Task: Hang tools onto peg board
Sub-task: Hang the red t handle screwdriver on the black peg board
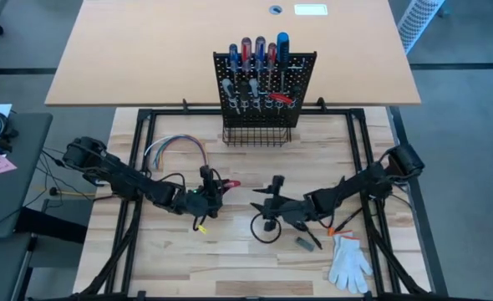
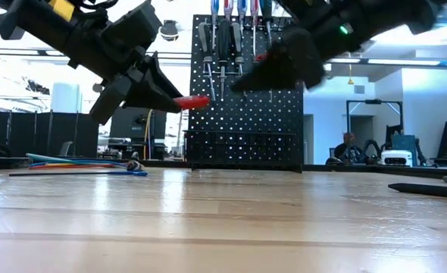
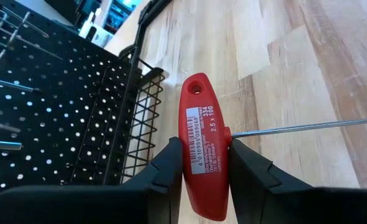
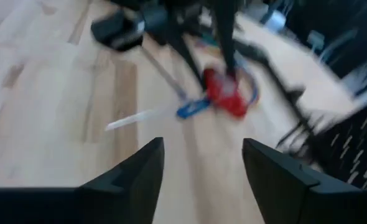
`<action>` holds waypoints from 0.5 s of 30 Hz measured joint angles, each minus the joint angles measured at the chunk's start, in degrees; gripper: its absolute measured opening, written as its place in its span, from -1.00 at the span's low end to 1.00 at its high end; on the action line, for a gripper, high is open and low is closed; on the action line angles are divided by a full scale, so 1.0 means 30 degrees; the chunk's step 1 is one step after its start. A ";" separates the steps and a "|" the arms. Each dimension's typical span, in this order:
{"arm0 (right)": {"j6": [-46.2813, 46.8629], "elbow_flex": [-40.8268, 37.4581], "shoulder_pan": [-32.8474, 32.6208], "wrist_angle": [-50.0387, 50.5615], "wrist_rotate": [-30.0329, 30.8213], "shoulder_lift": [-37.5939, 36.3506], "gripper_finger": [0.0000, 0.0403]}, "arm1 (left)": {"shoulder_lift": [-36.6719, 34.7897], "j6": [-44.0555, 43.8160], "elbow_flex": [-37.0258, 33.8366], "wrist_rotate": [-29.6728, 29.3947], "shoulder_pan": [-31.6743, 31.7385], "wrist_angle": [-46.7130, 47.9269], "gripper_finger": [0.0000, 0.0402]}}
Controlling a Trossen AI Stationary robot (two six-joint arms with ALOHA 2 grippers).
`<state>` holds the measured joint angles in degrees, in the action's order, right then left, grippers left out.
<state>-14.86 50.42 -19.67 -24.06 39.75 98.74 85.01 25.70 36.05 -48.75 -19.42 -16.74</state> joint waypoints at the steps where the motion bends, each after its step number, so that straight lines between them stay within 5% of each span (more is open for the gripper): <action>1: -0.0757 0.0340 0.0126 -0.0008 -0.0002 0.0000 0.22 | 0.0000 0.0003 0.0000 0.0000 0.0000 0.0047 -0.57; 15: -0.3540 0.2910 0.3364 0.4021 -0.5636 -0.0007 0.31 | -0.0007 -0.0004 0.0000 0.0022 0.0007 0.0047 -0.57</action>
<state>-25.48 59.16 -9.58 -11.99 22.85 98.72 84.99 25.69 36.05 -48.69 -19.40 -16.60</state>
